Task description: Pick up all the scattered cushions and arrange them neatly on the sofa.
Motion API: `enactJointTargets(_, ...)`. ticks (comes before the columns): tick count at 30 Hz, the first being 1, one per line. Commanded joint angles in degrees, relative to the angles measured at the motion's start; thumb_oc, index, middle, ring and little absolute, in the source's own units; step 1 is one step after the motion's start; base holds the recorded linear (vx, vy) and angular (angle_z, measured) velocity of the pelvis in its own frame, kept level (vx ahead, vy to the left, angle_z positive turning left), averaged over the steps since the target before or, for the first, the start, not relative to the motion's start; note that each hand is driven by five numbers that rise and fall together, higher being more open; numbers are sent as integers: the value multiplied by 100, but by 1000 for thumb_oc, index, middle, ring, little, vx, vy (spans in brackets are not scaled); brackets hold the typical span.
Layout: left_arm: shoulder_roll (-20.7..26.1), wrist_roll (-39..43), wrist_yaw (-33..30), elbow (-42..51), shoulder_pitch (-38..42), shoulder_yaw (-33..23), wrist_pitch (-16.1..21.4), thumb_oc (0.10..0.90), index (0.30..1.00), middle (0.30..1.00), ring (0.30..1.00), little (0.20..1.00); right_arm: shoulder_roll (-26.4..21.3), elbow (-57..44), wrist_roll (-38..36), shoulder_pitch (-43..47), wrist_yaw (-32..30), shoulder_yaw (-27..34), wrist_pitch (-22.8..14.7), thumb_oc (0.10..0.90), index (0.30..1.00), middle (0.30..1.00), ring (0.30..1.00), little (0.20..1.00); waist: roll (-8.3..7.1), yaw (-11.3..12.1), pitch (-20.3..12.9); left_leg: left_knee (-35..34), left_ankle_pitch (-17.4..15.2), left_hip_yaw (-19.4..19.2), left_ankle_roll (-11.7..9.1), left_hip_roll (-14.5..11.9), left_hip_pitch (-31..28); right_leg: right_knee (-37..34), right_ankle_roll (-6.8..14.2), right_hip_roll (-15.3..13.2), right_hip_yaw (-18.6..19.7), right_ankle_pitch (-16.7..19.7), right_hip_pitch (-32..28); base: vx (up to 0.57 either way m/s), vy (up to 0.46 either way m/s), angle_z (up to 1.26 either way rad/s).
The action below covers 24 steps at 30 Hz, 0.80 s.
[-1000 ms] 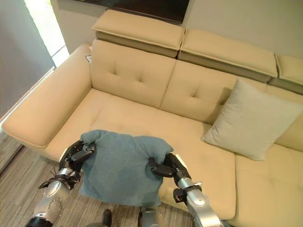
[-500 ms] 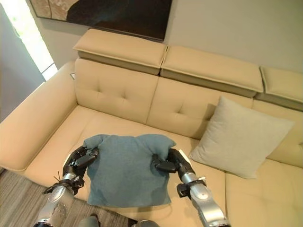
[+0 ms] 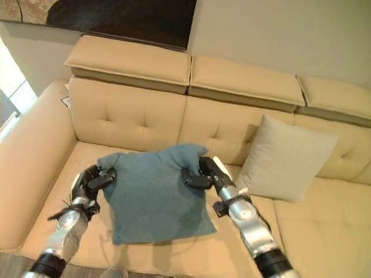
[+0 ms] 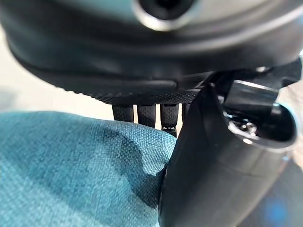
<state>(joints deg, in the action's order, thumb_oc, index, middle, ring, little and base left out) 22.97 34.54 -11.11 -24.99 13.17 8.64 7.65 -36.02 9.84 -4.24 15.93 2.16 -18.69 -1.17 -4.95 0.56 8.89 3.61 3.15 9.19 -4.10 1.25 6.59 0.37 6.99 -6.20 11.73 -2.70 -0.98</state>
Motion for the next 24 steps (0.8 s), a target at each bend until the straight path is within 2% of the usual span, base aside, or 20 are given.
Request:
enactJointTargets(1, -7, -277, -203, 265, 1832, 491, 1139, 400, 300, 300, 300, 300, -510, 221, 173, 1591, -772, 26, -827, 400, 300, 300, 300, 300, 197, -134, -771, 434, -227, -38, -225, -593, 832, 324, -79, 188, 59, -397, 60, -40, 135, -39)
enactJointTargets(4, 188, -391, -452, 7, 2659, 636, 1228, 400, 300, 300, 300, 300, -662, 714, 232, 2459, -1070, -246, -789, 400, 300, 300, 300, 300, 291, -222, -648, 497, -310, -270, -151, -548, 1068, 352, 11, 82, 184, -283, 511, -96, 81, -29)
enactJointTargets(5, 190, -388, -452, -9, 2684, 628, 1234, 400, 300, 300, 300, 300, -661, 735, 230, 2497, -1076, -262, -795, 400, 300, 300, 300, 300, 295, -221, -646, 506, -314, -278, -149, -550, 1088, 360, 14, 84, 194, -283, 534, -101, 81, -38)
enactJointTargets(6, 233, -369, -616, -147, 3133, 718, 1304, 400, 300, 300, 300, 300, -721, 967, 360, 2981, -1271, -439, -765, 400, 300, 300, 300, 300, 351, -301, -574, 517, -329, -404, -114, -525, 1240, 371, 57, 55, 263, -210, 809, -56, 52, -33)
enactJointTargets(7, 233, -368, -615, -159, 3148, 711, 1307, 400, 300, 300, 300, 300, -721, 982, 358, 3007, -1275, -453, -770, 400, 300, 300, 300, 300, 356, -300, -575, 520, -329, -408, -113, -527, 1255, 377, 59, 57, 269, -210, 828, -155, 87, -24)
enactJointTargets(10, 334, -318, -805, -803, 4292, 1096, 1401, 400, 300, 300, 300, 300, -689, 1853, 13, 4287, -1497, -980, -808, 400, 300, 300, 300, 300, 453, -422, -330, 515, -283, -598, -63, -512, 1670, 472, 141, 34, 367, -26, 1483, -163, 61, -33)
enactJointTargets(12, 353, -319, -930, -1085, 4802, 1297, 1448, 400, 300, 300, 300, 300, -726, 2211, 119, 5146, -1654, -1456, -815, 400, 300, 300, 300, 300, 470, -443, -178, 459, -231, -666, -51, -498, 1845, 490, 199, 1, 384, 59, 1752, -117, 34, -17)
enactJointTargets(15, 447, -264, -1033, -1623, 5456, 1474, 1509, 400, 300, 300, 300, 300, -699, 2903, 92, 6022, -1898, -1856, -847, 400, 300, 300, 300, 300, 516, -460, -57, 313, -82, -688, -73, -474, 2036, 473, 264, -38, 357, 153, 2014, -46, 8, -17)
enactJointTargets(20, 493, -148, -1101, -2185, 5976, 1595, 1516, 400, 300, 300, 300, 300, -550, 3684, -91, 6639, -2061, -2197, -825, 400, 300, 300, 300, 300, 562, -442, 128, 224, 83, -692, -121, -447, 2298, 514, 303, -59, 315, 184, 2302, -40, -3, -7)
enactJointTargets(21, 466, -120, -1089, -2496, 6118, 1640, 1446, 400, 300, 300, 300, 300, -425, 4039, -340, 6673, -2190, -2026, -795, 400, 300, 300, 300, 300, 596, -416, 184, 204, 139, -672, -137, -413, 2378, 513, 318, -76, 283, 171, 2314, -9, 21, 4)
enactJointTargets(24, 424, -174, -1003, -2864, 6241, 1771, 1354, 400, 300, 300, 300, 300, -312, 4396, -429, 6700, -2243, -2044, -790, 400, 300, 300, 300, 300, 559, -390, 223, 166, 170, -634, -138, -404, 2389, 479, 334, -78, 233, 179, 2305, 9, -11, 6)
